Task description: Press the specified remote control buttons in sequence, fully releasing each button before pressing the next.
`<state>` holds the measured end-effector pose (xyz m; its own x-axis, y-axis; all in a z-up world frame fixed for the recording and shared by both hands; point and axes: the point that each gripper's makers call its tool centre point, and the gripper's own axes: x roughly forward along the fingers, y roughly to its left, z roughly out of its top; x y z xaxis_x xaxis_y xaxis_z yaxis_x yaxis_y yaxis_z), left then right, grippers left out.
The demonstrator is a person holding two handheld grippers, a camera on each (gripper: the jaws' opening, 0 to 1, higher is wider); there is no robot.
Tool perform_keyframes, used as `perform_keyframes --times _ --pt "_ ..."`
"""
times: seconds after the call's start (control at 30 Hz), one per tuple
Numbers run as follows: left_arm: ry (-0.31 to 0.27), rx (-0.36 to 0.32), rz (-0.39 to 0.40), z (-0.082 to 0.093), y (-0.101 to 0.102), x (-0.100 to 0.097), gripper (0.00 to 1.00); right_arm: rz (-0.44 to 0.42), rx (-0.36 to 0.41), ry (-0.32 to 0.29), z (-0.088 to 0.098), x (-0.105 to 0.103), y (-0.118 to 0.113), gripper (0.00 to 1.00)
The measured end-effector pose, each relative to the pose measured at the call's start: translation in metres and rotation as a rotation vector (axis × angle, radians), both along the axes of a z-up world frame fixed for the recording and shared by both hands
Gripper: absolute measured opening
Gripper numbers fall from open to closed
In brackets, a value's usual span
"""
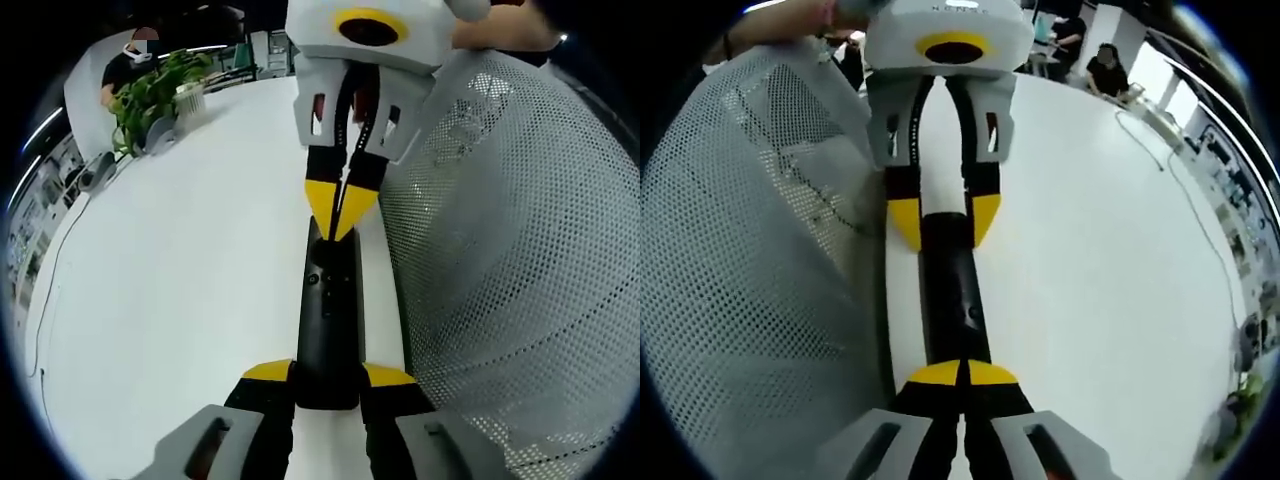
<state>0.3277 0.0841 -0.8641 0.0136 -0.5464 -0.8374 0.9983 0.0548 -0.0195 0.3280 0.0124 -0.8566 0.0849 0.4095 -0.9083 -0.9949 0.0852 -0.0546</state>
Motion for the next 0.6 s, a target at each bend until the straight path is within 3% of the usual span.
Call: perform_keyframes --times 0.2,0.3,0.6 --pt "-0.003 -0.004 -0.003 0.0001 0.0000 -0.0004 0.26 -0.039 0.029 0.007 0.0006 0.0003 -0.0002 0.00" --pt "-0.007 -0.006 -0.007 0.0000 0.0001 -0.0005 0.26 -0.120 0.073 0.058 0.0016 0.0015 0.0004 0.00" --pt "-0.005 -0.010 -0.001 0.0001 0.0004 -0.0002 0.26 -0.104 0.093 0.037 0.0048 0.0041 0.0079 0.00"
